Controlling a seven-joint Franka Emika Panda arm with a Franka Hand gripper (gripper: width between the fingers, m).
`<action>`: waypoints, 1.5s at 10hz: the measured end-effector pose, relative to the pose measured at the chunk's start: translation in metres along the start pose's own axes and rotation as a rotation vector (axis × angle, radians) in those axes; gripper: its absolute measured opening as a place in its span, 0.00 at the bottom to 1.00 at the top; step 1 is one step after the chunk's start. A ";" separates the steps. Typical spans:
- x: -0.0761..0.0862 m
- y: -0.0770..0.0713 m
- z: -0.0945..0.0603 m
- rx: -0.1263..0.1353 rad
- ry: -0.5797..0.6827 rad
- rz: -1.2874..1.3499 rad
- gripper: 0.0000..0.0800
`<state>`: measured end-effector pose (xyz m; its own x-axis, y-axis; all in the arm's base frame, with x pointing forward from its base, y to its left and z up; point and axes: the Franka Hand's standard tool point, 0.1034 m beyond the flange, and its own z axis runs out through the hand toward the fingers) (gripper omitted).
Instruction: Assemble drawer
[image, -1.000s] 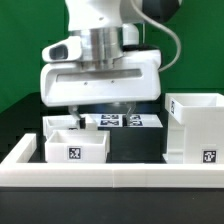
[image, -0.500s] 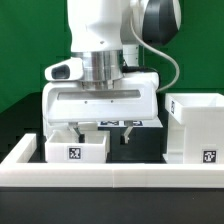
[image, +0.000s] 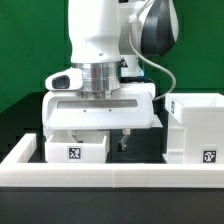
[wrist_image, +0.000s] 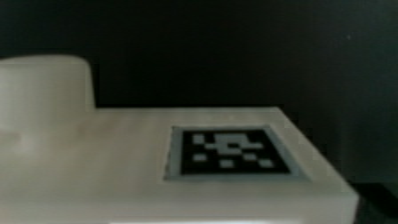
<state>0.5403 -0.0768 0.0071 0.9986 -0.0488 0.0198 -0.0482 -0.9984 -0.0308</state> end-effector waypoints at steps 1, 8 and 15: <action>0.000 0.000 0.000 0.000 -0.001 -0.001 0.81; 0.000 -0.002 0.000 0.000 0.000 -0.004 0.07; 0.001 -0.003 -0.001 0.000 0.000 -0.014 0.05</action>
Offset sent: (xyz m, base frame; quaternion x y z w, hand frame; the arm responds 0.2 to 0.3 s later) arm 0.0000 0.0000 0.0000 0.0000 0.0000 0.0000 1.0000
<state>0.5411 -0.0741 0.0080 0.9992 -0.0353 0.0200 -0.0347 -0.9989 -0.0301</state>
